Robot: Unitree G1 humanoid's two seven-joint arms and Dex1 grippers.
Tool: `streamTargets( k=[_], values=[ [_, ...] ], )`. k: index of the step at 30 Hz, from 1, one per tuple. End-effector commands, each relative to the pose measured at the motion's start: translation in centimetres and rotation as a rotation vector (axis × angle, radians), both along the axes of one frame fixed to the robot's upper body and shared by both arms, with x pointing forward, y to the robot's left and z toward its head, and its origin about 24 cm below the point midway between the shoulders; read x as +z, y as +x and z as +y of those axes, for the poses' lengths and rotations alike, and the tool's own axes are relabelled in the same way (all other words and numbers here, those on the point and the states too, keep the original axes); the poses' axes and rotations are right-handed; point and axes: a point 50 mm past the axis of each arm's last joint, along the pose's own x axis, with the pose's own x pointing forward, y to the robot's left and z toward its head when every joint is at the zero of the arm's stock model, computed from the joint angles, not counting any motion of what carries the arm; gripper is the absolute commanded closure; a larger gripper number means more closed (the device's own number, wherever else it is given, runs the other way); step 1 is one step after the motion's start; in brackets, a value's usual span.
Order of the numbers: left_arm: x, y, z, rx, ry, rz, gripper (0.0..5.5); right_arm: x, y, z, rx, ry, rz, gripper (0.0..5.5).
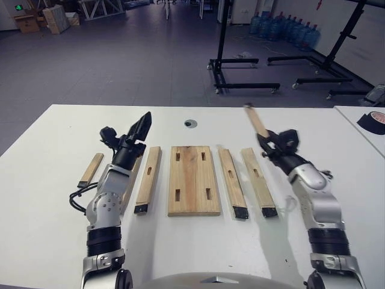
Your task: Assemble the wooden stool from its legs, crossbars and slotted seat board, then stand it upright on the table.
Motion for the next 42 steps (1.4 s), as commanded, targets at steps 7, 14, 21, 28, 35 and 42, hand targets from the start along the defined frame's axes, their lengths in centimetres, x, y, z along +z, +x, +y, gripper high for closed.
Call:
streamTargets(
  k=[7,14,21,28,35,42],
  values=[
    [-0.7,-1.2,-2.6,-0.300,-0.003,0.128,1.14,2.4,-1.5,8.3,0.400,-0.167,-0.208,4.22],
    [0.2,-1.2,-2.9,-0.336,-0.024,0.109,1.14,1.3,-2.4,9.2,0.536,-0.242,-0.178,4.22],
    [0.6,-1.4,-3.0,-0.358,-0.028,0.091,1.76,0.6,-2.8,9.2,0.569,-0.183,-0.105,4.22],
    [0.5,-1.3,-3.2,-0.350,0.009,0.103,2.86,0.1,-3.0,9.4,0.573,-0.160,-0.070,4.22],
    [0.3,-1.1,-3.3,-0.338,0.037,0.101,3.97,-0.4,-3.2,9.6,0.578,-0.149,-0.033,4.22],
    [0.8,-1.0,-3.2,-0.330,0.006,0.081,5.09,-0.7,-3.1,9.6,0.579,-0.154,-0.019,4.22]
  ],
)
